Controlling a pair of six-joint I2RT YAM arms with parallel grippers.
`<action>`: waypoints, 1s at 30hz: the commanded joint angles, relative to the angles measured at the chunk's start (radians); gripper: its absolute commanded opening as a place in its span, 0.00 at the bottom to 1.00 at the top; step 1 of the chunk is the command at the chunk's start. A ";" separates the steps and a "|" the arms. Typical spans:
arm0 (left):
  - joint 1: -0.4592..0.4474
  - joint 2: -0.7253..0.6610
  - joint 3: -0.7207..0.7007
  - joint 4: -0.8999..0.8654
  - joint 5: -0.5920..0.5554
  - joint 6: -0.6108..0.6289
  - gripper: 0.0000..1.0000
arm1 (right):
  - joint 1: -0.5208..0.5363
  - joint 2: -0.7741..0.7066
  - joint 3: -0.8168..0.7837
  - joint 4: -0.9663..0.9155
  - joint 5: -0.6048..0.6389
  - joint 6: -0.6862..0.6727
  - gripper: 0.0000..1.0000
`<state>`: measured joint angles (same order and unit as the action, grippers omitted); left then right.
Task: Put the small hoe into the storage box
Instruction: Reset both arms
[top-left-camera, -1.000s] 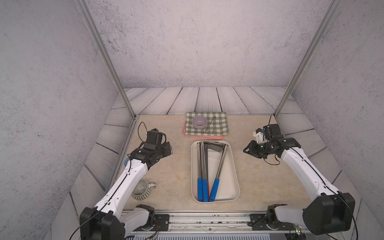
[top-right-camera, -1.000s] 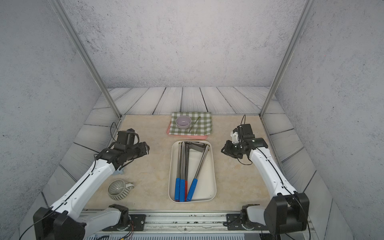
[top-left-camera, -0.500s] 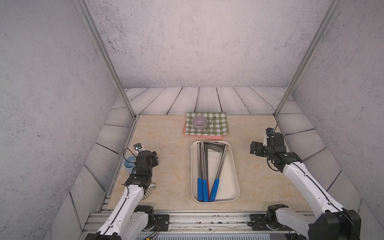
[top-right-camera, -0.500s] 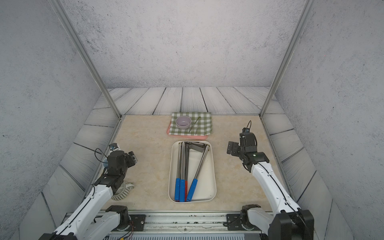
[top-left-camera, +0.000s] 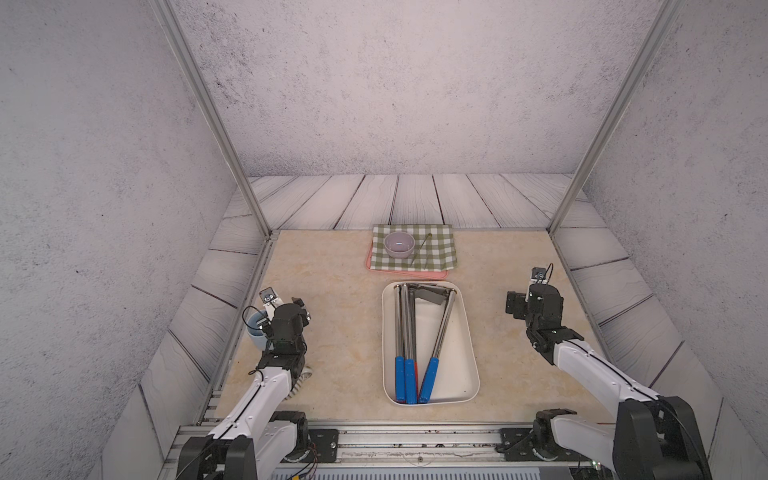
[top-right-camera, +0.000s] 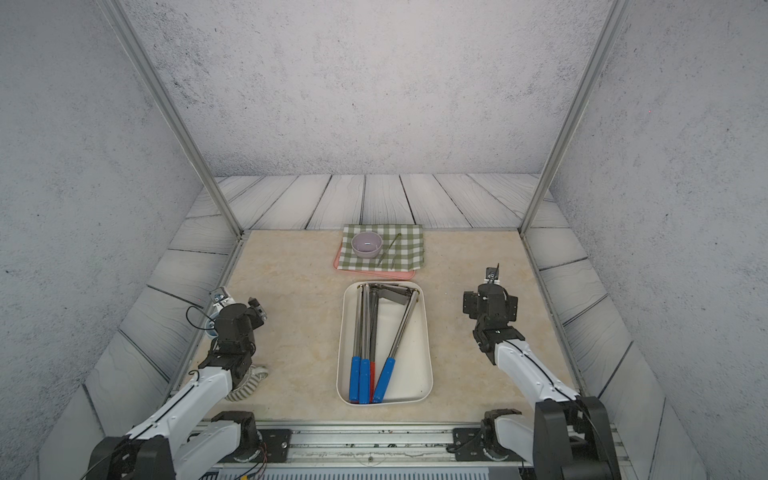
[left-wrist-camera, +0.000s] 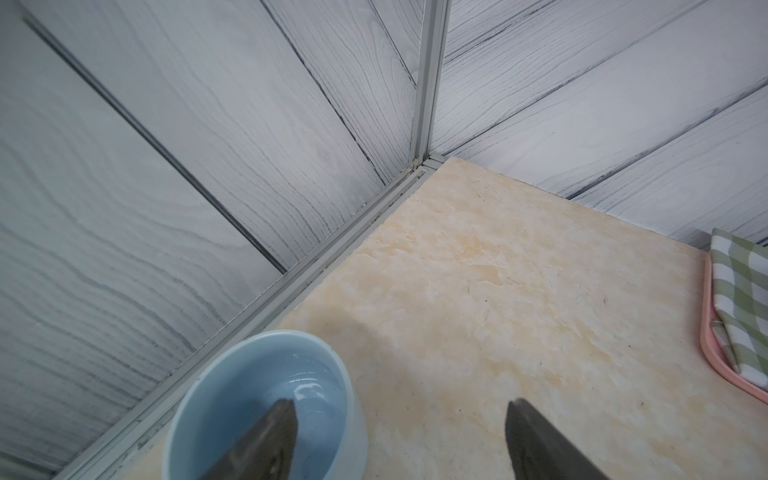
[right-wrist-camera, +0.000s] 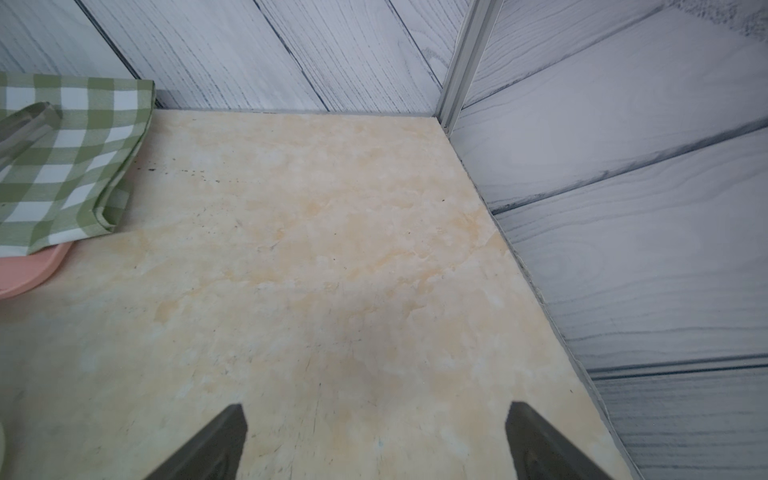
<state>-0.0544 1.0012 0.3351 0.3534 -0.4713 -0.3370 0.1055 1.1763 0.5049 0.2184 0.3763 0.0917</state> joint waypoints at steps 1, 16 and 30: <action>0.009 0.029 -0.035 0.101 -0.026 0.030 0.81 | -0.010 0.055 -0.046 0.221 -0.011 -0.002 0.99; 0.010 0.301 -0.014 0.431 0.010 0.185 0.81 | -0.031 0.348 -0.121 0.644 -0.108 -0.037 0.99; 0.006 0.569 0.084 0.557 0.163 0.286 0.98 | -0.068 0.358 -0.051 0.518 -0.144 -0.004 0.99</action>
<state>-0.0486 1.5532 0.4015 0.8577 -0.3176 -0.0738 0.0418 1.5368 0.4343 0.7586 0.2447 0.0772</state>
